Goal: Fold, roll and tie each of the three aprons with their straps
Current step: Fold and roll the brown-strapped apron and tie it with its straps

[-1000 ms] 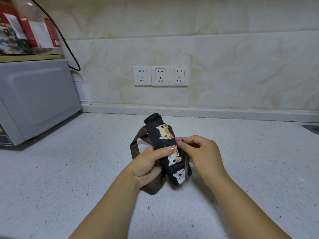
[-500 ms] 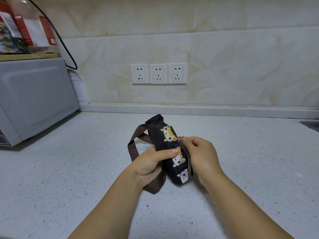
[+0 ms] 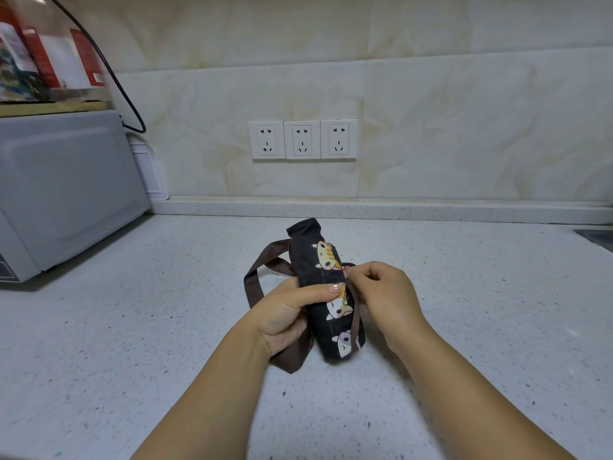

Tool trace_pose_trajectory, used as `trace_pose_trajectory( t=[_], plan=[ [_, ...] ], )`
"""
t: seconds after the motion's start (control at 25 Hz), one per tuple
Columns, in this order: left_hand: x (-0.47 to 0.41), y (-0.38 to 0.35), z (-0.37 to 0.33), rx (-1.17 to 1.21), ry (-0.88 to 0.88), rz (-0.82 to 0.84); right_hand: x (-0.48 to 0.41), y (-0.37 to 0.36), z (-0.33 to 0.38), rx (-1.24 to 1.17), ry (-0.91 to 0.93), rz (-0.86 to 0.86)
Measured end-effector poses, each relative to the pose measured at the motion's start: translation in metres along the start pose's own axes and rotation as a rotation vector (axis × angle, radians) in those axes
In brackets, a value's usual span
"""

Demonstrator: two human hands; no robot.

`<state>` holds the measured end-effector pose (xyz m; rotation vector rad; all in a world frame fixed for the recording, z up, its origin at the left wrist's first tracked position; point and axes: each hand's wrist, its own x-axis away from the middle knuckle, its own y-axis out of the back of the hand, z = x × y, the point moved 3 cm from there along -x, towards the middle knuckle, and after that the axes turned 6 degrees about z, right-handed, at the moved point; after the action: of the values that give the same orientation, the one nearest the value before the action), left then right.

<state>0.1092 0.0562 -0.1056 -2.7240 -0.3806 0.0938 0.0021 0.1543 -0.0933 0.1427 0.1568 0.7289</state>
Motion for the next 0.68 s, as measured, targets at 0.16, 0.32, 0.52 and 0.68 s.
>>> trace_pose_trajectory(
  t=[0.16, 0.32, 0.52, 0.68],
  plan=[
    [-0.0028, 0.0011, 0.0010, 0.008, -0.014, -0.037, 0.0029, -0.0018, 0.0021, 0.021, 0.019, -0.031],
    [-0.0049, 0.0036, 0.0015, 0.010, -0.046, -0.060, 0.0047, -0.0067, 0.0022, 0.039, 0.044, -0.011],
    [-0.0058, 0.0051, 0.0031, -0.010, -0.065, -0.028, 0.0041, -0.0076, 0.0034, 0.015, 0.026, 0.044],
    [-0.0069, 0.0031, 0.0037, -0.030, -0.061, -0.069, 0.0045, -0.0054, 0.0022, -0.035, -0.039, -0.024]
  ],
)
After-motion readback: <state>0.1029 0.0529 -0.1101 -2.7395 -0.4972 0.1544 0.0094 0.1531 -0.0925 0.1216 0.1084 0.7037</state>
